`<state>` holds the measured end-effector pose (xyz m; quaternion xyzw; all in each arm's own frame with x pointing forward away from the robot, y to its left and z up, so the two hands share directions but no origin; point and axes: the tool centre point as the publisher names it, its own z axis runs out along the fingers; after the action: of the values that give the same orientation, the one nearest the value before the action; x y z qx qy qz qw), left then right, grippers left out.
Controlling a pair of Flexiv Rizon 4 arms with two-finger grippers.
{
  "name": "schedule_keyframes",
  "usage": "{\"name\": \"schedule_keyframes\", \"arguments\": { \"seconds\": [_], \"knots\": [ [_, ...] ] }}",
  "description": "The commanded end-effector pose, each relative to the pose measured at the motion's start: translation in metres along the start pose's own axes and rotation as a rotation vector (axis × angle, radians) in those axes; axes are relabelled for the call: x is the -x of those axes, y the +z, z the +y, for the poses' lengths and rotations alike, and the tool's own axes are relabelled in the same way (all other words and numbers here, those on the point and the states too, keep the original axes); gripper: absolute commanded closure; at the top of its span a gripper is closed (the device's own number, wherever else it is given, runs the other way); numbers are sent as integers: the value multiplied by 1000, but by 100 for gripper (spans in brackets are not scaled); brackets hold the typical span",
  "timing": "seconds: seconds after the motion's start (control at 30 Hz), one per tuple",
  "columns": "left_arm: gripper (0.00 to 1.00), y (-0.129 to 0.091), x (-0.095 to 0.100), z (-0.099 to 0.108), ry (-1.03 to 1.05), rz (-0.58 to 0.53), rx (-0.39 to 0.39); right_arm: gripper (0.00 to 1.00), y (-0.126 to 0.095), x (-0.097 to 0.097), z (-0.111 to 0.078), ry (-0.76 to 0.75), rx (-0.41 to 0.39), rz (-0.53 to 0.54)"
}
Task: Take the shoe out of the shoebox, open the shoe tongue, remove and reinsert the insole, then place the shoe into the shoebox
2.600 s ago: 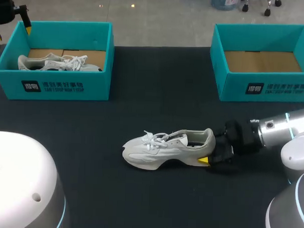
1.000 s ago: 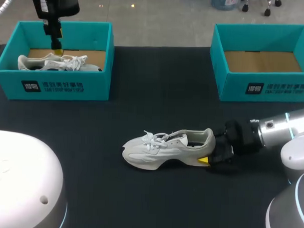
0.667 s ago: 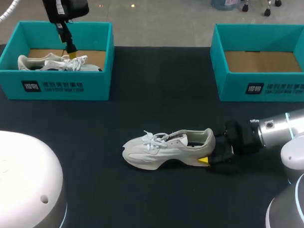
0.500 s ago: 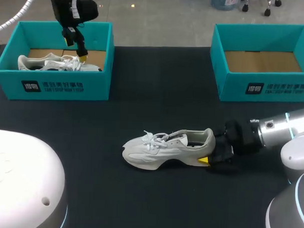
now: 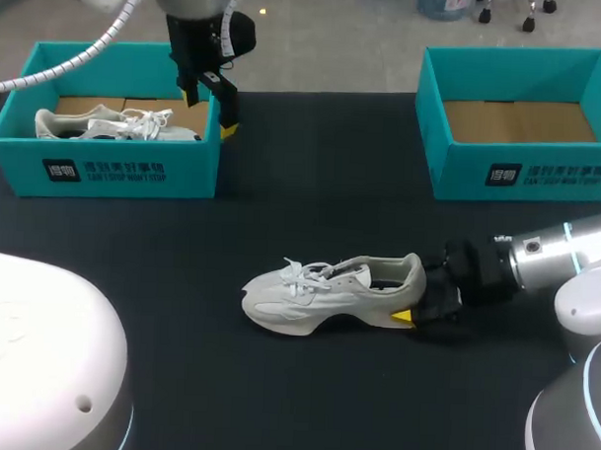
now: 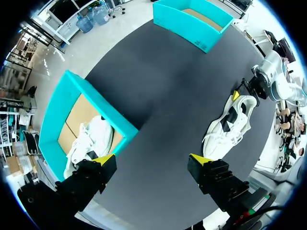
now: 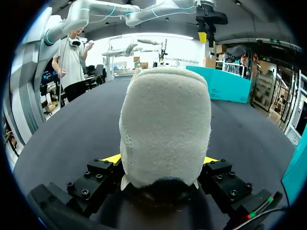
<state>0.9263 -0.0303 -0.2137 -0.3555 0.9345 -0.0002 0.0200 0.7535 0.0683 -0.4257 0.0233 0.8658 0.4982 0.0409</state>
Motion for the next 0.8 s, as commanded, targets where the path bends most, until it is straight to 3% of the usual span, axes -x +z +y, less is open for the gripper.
{"name": "schedule_keyframes", "arguments": {
  "seconds": [0.03, 0.8],
  "knots": [
    [0, 5, -18, 3, 5, -7, -8, 100, 2, -1, -1, -1, -2, -1],
    [0, 5, -23, 3, 24, -10, 0, 100, 2, -1, -1, -1, -2, -1]
  ]
}}
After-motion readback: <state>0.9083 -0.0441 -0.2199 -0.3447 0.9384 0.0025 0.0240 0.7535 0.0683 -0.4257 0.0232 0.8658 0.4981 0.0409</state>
